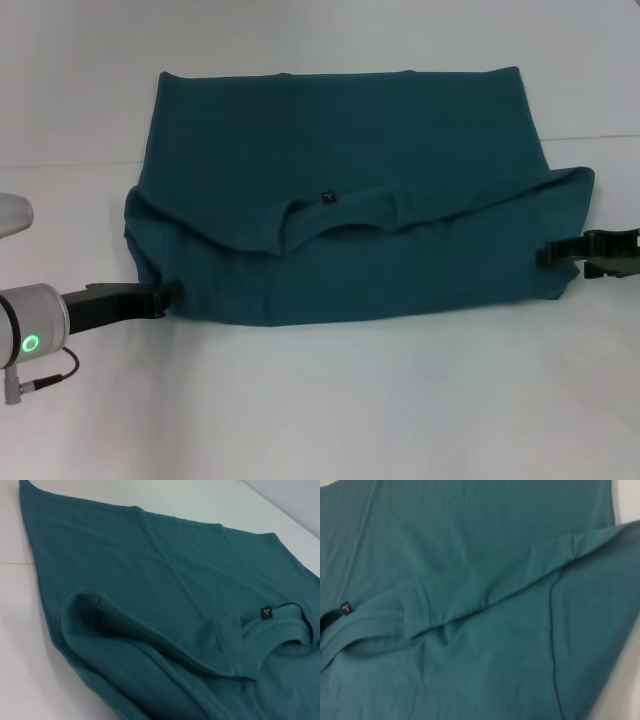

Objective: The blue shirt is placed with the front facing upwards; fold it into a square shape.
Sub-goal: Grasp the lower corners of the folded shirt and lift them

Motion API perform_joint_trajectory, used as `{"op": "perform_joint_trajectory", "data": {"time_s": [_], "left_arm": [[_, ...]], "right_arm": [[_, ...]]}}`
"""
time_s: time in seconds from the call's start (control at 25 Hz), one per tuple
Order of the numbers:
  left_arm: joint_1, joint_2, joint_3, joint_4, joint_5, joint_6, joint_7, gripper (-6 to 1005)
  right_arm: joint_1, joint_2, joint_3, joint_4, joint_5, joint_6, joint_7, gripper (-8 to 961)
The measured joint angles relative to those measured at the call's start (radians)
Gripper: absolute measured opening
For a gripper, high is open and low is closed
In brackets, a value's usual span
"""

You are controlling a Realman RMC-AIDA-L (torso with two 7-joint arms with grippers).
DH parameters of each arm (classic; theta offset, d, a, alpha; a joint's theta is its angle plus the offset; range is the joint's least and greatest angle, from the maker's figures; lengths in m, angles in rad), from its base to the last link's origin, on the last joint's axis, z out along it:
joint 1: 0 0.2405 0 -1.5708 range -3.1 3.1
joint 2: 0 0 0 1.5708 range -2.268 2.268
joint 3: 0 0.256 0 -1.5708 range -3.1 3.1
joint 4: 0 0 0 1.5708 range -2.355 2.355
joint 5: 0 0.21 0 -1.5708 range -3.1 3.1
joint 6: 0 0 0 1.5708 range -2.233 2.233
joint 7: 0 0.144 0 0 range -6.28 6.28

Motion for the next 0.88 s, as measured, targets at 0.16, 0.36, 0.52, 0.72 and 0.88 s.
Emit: {"op": "perform_joint_trajectory", "data": {"time_s": [0.16,0.36,0.52,0.72,0.88], "left_arm": [[0.000,0.000,0.000,-0.001,0.000,0.000,0.000,18],[-0.001,0.000,-0.001,-0.001,0.000,-0.002,0.000,18],[-0.006,0.000,-0.003,-0.002,0.000,-0.007,0.002,18],[-0.010,0.001,-0.007,-0.004,0.000,-0.010,0.003,18],[-0.014,0.002,-0.009,-0.004,0.000,-0.010,0.003,17]], "right_arm": [[0.021,0.007,0.000,0.037,0.002,0.041,-0.001,886],[0.045,0.013,-0.021,0.075,-0.017,0.085,0.009,869],[0.053,0.012,-0.035,0.086,-0.023,0.093,0.010,738],[0.048,0.008,-0.065,0.087,-0.035,0.101,0.000,615],[0.044,0.011,-0.068,0.081,-0.031,0.103,-0.025,539]]}}
